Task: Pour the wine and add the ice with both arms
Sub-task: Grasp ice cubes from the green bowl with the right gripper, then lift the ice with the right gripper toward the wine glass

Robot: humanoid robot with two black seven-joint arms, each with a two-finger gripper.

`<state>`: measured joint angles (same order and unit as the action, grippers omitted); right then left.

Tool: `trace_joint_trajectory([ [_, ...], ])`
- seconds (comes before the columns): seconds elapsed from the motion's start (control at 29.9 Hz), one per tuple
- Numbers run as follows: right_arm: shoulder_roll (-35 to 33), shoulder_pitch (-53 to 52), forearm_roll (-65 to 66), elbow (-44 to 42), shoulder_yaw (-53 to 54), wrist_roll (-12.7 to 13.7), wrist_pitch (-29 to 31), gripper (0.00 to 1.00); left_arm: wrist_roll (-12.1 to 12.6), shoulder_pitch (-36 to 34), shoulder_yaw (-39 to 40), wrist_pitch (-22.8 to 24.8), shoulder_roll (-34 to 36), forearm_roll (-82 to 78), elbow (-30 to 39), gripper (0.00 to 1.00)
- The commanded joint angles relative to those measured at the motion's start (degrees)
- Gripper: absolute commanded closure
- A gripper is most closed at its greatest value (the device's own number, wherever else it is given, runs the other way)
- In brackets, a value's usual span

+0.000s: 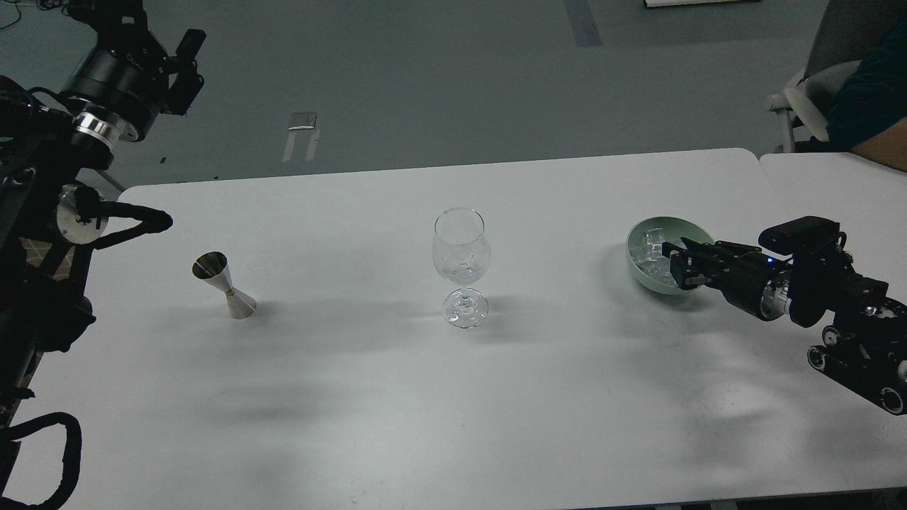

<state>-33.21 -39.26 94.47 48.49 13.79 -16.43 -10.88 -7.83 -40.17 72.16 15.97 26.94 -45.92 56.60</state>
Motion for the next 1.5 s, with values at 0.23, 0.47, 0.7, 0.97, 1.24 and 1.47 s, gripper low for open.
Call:
trace_joint_trajectory([
  [0.23, -4.1, -1.3, -0.6, 2.9, 0.8, 0.3, 0.0, 1.0, 0.0, 0.0, 0.2, -0.1, 0.2, 0.0, 0.0, 0.02],
  [0.47, -14.1, -6.2, -1.0, 14.8, 2.0, 0.3, 0.2, 1.0, 0.1, 0.0, 0.1, -0.3, 0.0, 0.0, 1.1, 0.02],
  [0.7, -17.4, -13.1, -1.0, 22.6, 1.8, -0.1, 1.9, 1.0, 0.1, 0.0, -0.1, -0.7, -0.6, 0.0, 1.1, 0.02],
  [0.97, -12.7, -24.9, 3.2, 25.9, -3.6, -0.4, 5.4, 1.0, 0.1, 0.0, 0.1, -0.6, -0.3, 0.0, 1.1, 0.02],
  [1.24, -0.8, -33.1, 3.5, 25.5, -12.6, -0.1, 5.6, 1.0, 0.1, 0.0, 0.0, -0.6, -0.6, 0.0, 1.1, 0.02],
  [1.47, 7.4, -34.9, 3.3, 23.5, -16.4, 0.0, 6.1, 1.0, 0.1, 0.0, 0.0, -0.5, -0.5, 0.0, 1.1, 0.02],
])
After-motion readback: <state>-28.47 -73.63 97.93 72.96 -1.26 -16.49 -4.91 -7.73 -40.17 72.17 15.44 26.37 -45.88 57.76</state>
